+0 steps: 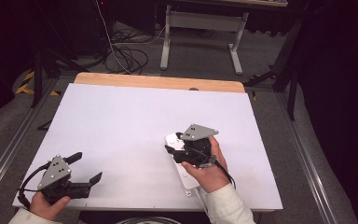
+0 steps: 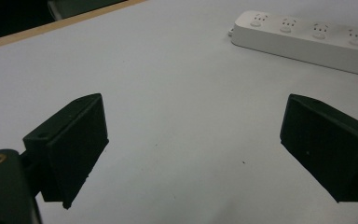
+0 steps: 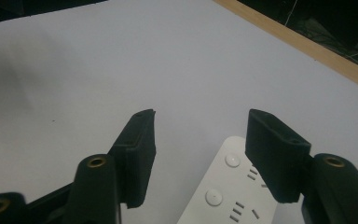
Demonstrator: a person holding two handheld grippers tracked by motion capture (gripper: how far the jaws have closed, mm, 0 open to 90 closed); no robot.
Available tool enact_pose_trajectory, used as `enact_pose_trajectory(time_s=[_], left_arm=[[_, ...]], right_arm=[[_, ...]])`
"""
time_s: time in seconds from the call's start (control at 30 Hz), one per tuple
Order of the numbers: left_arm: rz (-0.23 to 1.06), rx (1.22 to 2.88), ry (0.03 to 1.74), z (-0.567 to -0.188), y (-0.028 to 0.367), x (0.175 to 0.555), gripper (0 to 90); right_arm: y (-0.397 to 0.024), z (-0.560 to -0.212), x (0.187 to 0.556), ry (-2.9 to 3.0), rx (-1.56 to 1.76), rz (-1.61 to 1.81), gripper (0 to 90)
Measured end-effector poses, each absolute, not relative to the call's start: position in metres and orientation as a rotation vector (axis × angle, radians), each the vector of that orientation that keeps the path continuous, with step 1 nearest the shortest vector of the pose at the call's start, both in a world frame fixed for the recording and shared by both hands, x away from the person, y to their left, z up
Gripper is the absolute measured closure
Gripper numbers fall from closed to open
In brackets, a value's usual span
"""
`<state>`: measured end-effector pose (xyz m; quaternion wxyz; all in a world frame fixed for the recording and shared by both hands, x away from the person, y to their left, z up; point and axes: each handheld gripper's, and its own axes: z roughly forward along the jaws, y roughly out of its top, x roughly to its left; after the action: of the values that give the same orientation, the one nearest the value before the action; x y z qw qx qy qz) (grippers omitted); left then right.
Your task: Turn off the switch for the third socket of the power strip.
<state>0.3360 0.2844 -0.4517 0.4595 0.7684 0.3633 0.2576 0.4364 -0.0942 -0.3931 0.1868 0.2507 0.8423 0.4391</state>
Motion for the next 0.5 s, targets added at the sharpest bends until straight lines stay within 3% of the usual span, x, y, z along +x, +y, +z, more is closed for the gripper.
enact_pose_trajectory(time_s=[0.33,0.5], left_arm=[[0.638,1.887,0.893,-0.451,0.285,0.336,7.4],[0.64,1.883,0.892,-0.451,0.286,0.335,7.5]], right_arm=[[-0.109,-0.383,0.428,2.357,0.699,1.285,26.5],[-0.123,-0.379,0.422,2.343,0.709,1.314,23.9]])
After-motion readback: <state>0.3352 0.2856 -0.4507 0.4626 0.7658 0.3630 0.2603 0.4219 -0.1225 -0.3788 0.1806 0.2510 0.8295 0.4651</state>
